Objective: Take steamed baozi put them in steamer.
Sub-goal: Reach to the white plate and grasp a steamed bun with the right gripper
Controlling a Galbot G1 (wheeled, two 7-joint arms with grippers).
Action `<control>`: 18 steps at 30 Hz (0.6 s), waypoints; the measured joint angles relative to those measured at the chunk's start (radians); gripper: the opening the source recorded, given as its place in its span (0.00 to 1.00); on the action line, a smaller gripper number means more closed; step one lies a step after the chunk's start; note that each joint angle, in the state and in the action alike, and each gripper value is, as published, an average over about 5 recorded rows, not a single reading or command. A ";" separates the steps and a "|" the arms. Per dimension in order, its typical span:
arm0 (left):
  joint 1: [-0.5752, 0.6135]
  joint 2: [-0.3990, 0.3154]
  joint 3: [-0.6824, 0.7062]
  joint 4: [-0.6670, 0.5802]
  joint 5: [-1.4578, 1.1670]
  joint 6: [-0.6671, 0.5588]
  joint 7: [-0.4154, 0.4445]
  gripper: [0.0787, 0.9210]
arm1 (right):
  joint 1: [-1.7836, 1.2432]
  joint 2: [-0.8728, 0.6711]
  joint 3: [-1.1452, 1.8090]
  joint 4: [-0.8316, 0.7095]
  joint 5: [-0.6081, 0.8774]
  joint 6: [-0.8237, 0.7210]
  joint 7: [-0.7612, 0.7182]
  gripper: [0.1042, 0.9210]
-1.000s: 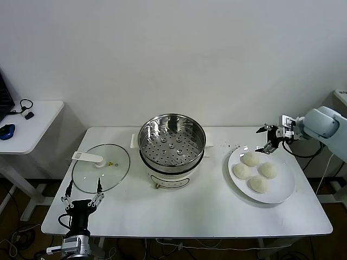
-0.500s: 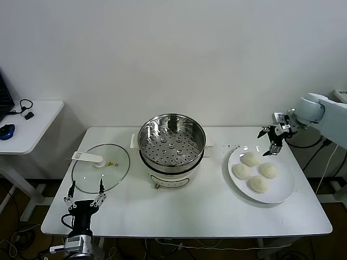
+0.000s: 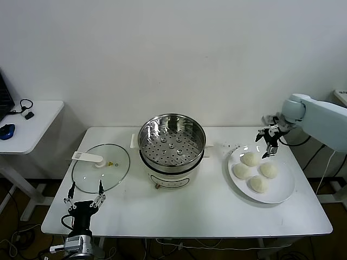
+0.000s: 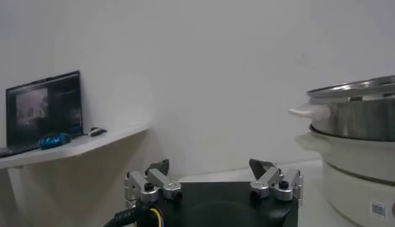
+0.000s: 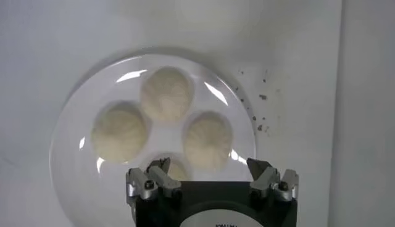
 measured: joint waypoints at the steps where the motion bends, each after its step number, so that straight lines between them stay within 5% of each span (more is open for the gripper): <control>1: 0.000 0.000 0.000 0.001 0.000 0.001 0.000 0.88 | -0.007 0.006 0.003 -0.008 -0.003 0.000 0.000 0.88; 18: -0.006 0.000 -0.001 0.025 0.023 -0.005 -0.001 0.88 | -0.126 0.072 0.097 -0.130 -0.059 -0.012 0.014 0.88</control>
